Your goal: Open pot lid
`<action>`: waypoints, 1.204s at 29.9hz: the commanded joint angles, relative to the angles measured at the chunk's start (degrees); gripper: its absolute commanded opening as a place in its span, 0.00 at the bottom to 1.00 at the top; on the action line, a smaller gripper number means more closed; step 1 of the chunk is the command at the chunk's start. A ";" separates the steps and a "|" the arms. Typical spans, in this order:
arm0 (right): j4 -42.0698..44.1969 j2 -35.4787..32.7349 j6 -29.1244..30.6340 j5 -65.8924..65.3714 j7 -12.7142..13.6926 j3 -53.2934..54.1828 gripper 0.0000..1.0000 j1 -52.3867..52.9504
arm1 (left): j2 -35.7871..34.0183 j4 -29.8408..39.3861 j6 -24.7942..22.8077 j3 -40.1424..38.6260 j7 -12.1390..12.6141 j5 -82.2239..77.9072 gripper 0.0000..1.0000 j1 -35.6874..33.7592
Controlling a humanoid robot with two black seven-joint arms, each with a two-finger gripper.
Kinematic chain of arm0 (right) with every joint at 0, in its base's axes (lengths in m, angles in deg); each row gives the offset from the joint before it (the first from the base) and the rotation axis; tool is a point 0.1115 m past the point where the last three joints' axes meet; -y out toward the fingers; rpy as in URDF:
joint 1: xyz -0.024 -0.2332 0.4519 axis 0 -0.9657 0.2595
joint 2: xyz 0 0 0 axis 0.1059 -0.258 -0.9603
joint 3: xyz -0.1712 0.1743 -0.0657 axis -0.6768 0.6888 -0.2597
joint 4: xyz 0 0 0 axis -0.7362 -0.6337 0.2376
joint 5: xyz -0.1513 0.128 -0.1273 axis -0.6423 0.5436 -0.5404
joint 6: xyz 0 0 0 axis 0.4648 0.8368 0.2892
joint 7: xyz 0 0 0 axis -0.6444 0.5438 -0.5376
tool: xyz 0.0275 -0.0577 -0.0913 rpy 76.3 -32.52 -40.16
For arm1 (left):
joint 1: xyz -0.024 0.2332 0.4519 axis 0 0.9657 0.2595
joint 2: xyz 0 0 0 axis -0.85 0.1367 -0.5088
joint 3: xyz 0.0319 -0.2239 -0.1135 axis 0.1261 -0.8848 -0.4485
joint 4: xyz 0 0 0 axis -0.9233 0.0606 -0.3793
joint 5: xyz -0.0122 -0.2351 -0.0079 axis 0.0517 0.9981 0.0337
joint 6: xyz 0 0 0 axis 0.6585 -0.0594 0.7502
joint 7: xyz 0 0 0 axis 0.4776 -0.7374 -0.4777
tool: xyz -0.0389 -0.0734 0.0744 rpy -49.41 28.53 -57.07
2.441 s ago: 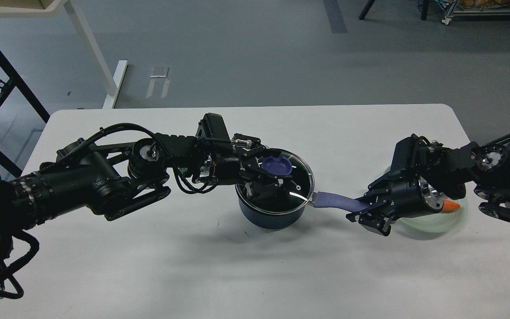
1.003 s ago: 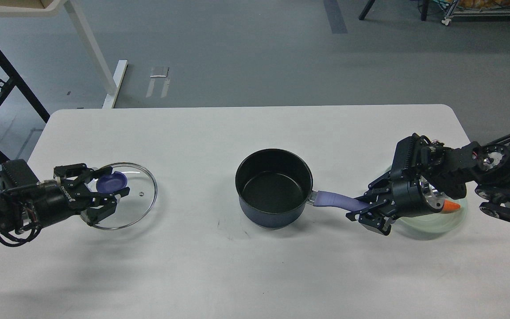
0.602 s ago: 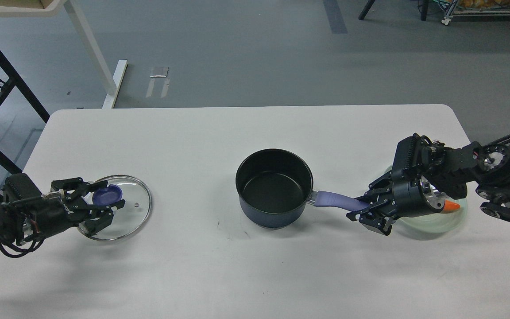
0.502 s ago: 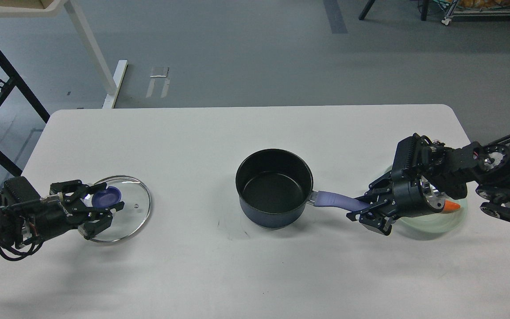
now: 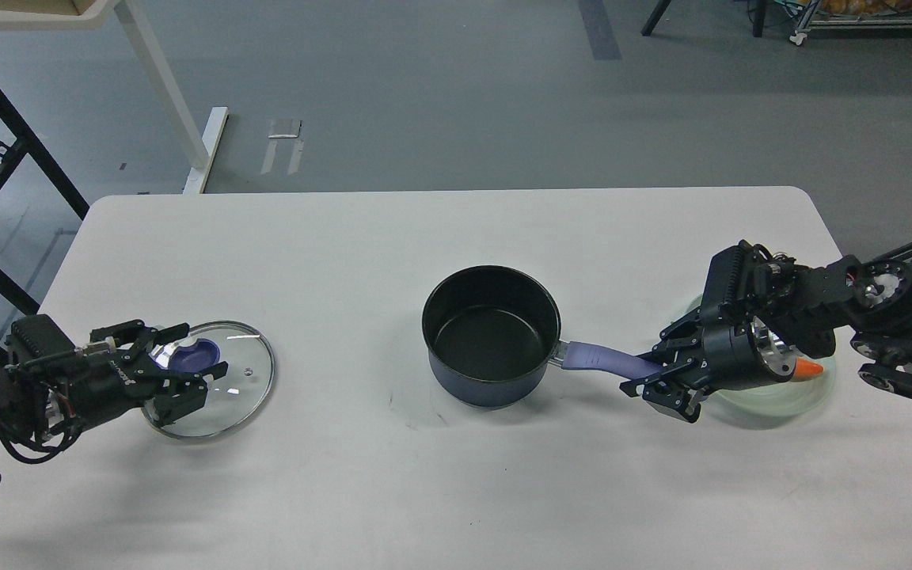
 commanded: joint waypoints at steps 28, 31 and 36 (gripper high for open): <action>-3.86 -6.58 -0.17 10.95 0.01 1.83 0.96 5.36 | -8.41 14.42 -33.14 -6.96 0.03 82.41 0.99 -10.05; -4.39 -8.07 -0.17 20.53 0.01 3.58 0.98 6.68 | -7.80 14.15 -34.45 -7.31 0.03 86.00 0.99 -10.05; -3.86 -9.31 -0.70 38.54 0.01 9.46 0.98 6.16 | -5.69 10.38 -41.22 -8.19 0.03 97.43 0.99 -10.05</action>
